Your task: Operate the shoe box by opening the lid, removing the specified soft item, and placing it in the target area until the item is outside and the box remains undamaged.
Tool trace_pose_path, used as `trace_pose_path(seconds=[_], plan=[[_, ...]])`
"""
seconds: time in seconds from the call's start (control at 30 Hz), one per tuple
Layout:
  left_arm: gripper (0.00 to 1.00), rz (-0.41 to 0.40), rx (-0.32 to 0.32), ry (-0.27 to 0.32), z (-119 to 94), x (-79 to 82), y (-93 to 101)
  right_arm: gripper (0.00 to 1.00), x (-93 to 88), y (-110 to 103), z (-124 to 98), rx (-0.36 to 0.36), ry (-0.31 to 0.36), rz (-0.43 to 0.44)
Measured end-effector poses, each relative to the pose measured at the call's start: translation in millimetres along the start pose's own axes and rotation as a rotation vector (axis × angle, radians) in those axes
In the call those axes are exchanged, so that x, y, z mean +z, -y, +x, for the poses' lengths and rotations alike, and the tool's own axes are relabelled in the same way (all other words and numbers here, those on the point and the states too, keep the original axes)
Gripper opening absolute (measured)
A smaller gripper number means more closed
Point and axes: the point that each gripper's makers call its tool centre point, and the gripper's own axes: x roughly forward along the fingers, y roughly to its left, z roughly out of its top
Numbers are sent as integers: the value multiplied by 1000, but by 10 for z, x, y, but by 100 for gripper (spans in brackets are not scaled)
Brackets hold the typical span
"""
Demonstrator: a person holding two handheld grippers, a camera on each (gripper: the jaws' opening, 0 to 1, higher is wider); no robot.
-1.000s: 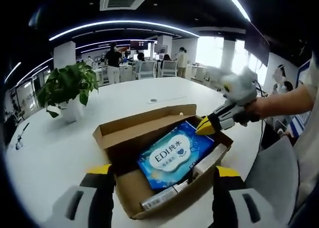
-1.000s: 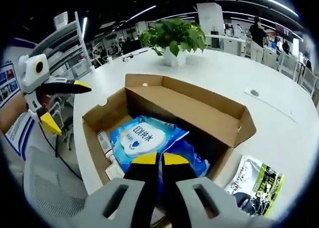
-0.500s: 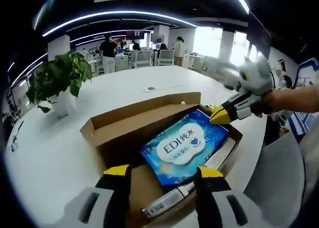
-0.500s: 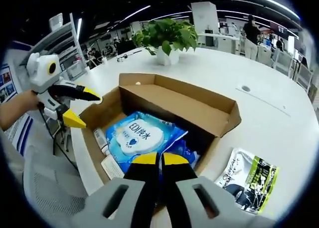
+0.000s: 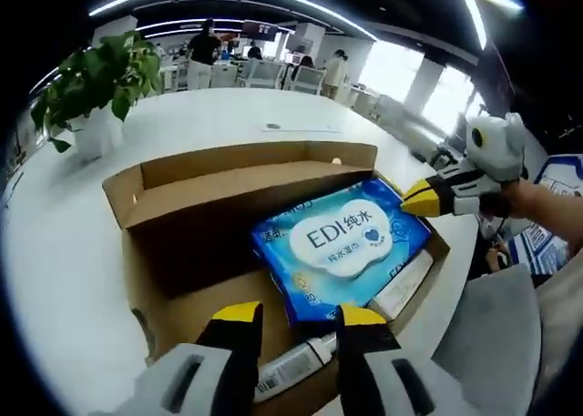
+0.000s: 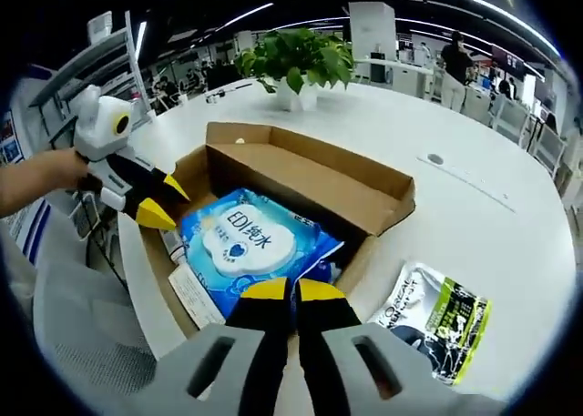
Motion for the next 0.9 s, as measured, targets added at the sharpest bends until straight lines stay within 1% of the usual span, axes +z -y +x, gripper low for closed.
trace_pose_path(seconds=[0.1,0.17,0.23,0.3,0.4,0.5,0.53,0.6,0.67,0.7,0.8,0.9], plan=[[28,-66,-26,-15,74,-14,28,0,-19,6,-9,-6,-2,-4],[25,-89,-36,-34,124,-36,26,0,-25,8,-11,-7,-3,0],[24,-107,-46,-35,176,-33,28,0,-32,8,-12,-8,-2,4],[20,-137,-60,-53,210,-60,40,0,-33,7,-12,-9,-1,7],[18,-163,-61,-60,260,-81,12,0,-31,2,-13,-11,3,19],[15,-203,-64,-52,264,-73,18,0,-28,0,-16,-13,9,33],[14,-204,-66,-49,265,-70,24,0,-28,-1,-17,-13,11,39],[13,-209,-67,-47,269,-66,41,0,-25,1,-21,-13,22,82],[9,-192,-59,-42,267,-57,48,0,-22,12,-25,-12,31,117],[7,-197,-57,-42,268,-57,44,0,-23,13,-27,-12,34,131],[5,-229,-52,-39,261,-47,45,0,-22,3,-28,-15,40,140],[4,-234,-52,-36,247,-41,52,0,-10,-10,-34,-17,51,155]])
